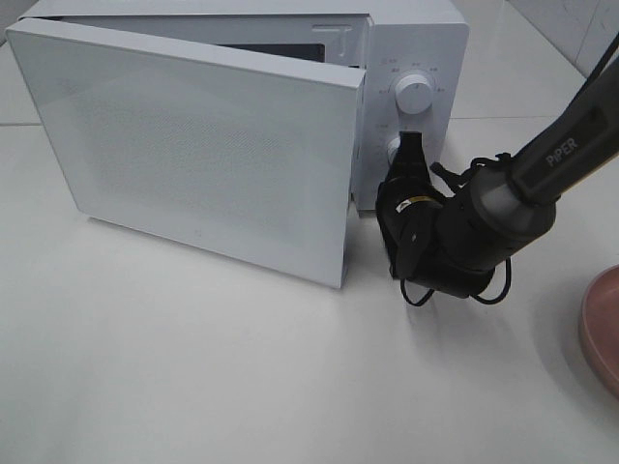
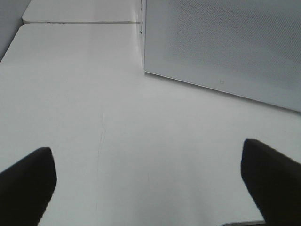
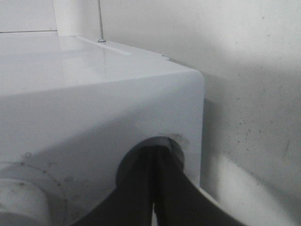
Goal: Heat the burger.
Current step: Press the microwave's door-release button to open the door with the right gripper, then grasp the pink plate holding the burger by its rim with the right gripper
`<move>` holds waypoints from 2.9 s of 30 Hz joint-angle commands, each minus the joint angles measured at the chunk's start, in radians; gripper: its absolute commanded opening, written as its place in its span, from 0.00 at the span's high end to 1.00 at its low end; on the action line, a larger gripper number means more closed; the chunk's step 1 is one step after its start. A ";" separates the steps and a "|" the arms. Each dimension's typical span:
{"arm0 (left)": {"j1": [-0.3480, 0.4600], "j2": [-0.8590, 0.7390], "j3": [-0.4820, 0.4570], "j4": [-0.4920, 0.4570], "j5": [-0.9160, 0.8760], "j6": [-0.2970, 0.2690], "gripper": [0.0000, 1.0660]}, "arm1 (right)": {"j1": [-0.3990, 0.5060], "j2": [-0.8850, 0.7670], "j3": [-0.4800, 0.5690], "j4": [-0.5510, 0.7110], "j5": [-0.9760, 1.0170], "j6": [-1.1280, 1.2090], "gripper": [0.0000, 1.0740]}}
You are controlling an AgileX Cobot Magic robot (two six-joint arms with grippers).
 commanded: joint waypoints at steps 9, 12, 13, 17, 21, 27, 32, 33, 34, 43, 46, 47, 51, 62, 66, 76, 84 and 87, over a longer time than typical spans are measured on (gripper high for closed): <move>0.004 -0.006 0.000 -0.007 -0.003 -0.004 0.06 | -0.024 -0.001 -0.089 -0.088 -0.160 -0.054 1.00; 0.004 -0.006 0.000 -0.007 -0.003 -0.004 0.06 | -0.024 -0.001 -0.089 -0.086 -0.152 -0.062 1.00; 0.004 -0.006 0.000 -0.007 -0.003 -0.004 0.06 | -0.024 -0.001 -0.089 -0.086 -0.152 -0.062 1.00; 0.004 -0.006 0.000 -0.007 -0.003 -0.004 0.06 | -0.022 -0.028 -0.061 -0.072 -0.110 -0.062 1.00; 0.004 -0.006 0.000 -0.007 -0.003 -0.004 0.06 | -0.023 -0.055 -0.032 -0.076 -0.098 -0.067 1.00; 0.004 -0.006 0.000 -0.008 -0.003 -0.004 0.06 | -0.021 -0.090 0.022 -0.081 -0.038 -0.061 1.00; 0.004 -0.006 0.000 -0.008 -0.003 -0.004 0.06 | -0.021 -0.129 0.071 -0.090 0.052 -0.090 1.00; 0.004 -0.006 0.000 -0.008 -0.003 -0.004 0.06 | -0.021 -0.146 0.093 -0.090 0.092 -0.104 1.00; 0.004 -0.006 0.000 -0.008 -0.003 -0.004 0.06 | -0.021 -0.146 0.093 -0.090 0.092 -0.104 1.00; 0.004 -0.006 0.000 -0.008 -0.003 -0.004 0.06 | -0.021 -0.237 0.196 -0.105 0.242 -0.180 1.00; 0.004 -0.006 0.000 -0.008 -0.003 -0.004 0.06 | -0.021 -0.278 0.226 -0.108 0.280 -0.236 1.00; 0.004 -0.006 0.000 -0.008 -0.003 -0.004 0.06 | -0.021 -0.278 0.226 -0.108 0.280 -0.236 1.00; 0.004 -0.006 0.000 -0.008 -0.003 -0.004 0.06 | -0.024 -0.366 0.265 -0.123 0.388 -0.381 1.00; 0.004 -0.006 0.000 -0.008 -0.003 -0.004 0.06 | -0.024 -0.550 0.268 -0.309 0.736 -0.691 1.00; 0.004 -0.006 0.000 -0.008 -0.003 -0.004 0.06 | -0.024 -0.587 0.261 -0.331 0.846 -0.800 1.00; 0.004 -0.006 0.000 -0.008 -0.003 -0.004 0.06 | -0.024 -0.684 0.187 -0.428 1.245 -1.178 0.99; 0.004 -0.006 0.000 -0.008 -0.003 -0.004 0.06 | -0.024 -0.722 0.137 -0.562 1.513 -1.294 0.96; 0.004 -0.006 0.000 -0.008 -0.003 -0.004 0.06 | -0.025 -0.722 0.124 -0.599 1.621 -1.295 0.94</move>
